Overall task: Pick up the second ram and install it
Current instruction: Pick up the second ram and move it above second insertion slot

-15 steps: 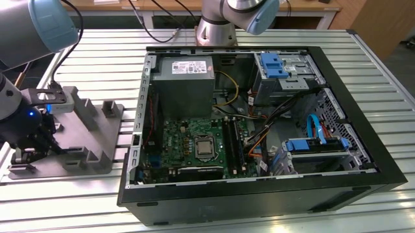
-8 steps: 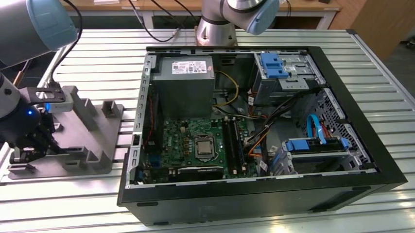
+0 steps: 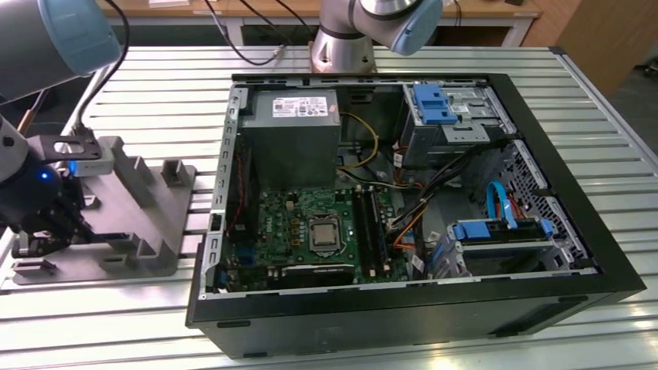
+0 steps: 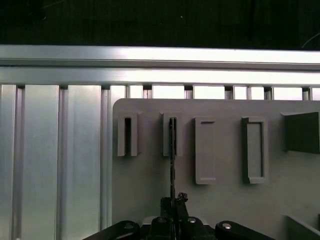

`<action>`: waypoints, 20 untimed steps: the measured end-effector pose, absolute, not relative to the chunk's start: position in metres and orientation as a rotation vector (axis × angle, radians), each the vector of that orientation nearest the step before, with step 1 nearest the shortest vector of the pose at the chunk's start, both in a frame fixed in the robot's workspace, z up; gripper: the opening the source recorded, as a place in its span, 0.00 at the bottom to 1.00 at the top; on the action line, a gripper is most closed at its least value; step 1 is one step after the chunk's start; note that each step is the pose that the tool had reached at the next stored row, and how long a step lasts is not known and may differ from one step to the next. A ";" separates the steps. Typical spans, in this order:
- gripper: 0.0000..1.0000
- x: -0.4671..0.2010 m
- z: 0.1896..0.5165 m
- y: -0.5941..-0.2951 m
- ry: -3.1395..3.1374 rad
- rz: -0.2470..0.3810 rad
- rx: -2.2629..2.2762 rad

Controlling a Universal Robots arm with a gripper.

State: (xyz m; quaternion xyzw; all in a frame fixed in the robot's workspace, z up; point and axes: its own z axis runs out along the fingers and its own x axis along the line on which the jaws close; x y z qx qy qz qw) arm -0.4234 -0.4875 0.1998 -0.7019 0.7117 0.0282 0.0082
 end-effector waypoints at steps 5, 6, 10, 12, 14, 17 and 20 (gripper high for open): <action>0.14 -0.423 0.203 -0.487 2.224 0.088 -2.194; 0.14 -0.423 0.204 -0.487 2.224 0.088 -2.194; 0.14 -0.423 0.205 -0.487 2.224 0.088 -2.194; 0.14 -0.423 0.206 -0.488 2.224 0.088 -2.194; 0.14 -0.423 0.207 -0.487 2.224 0.088 -2.194; 0.14 -0.423 0.209 -0.488 2.224 0.088 -2.194; 0.14 -0.423 0.211 -0.487 2.224 0.088 -2.194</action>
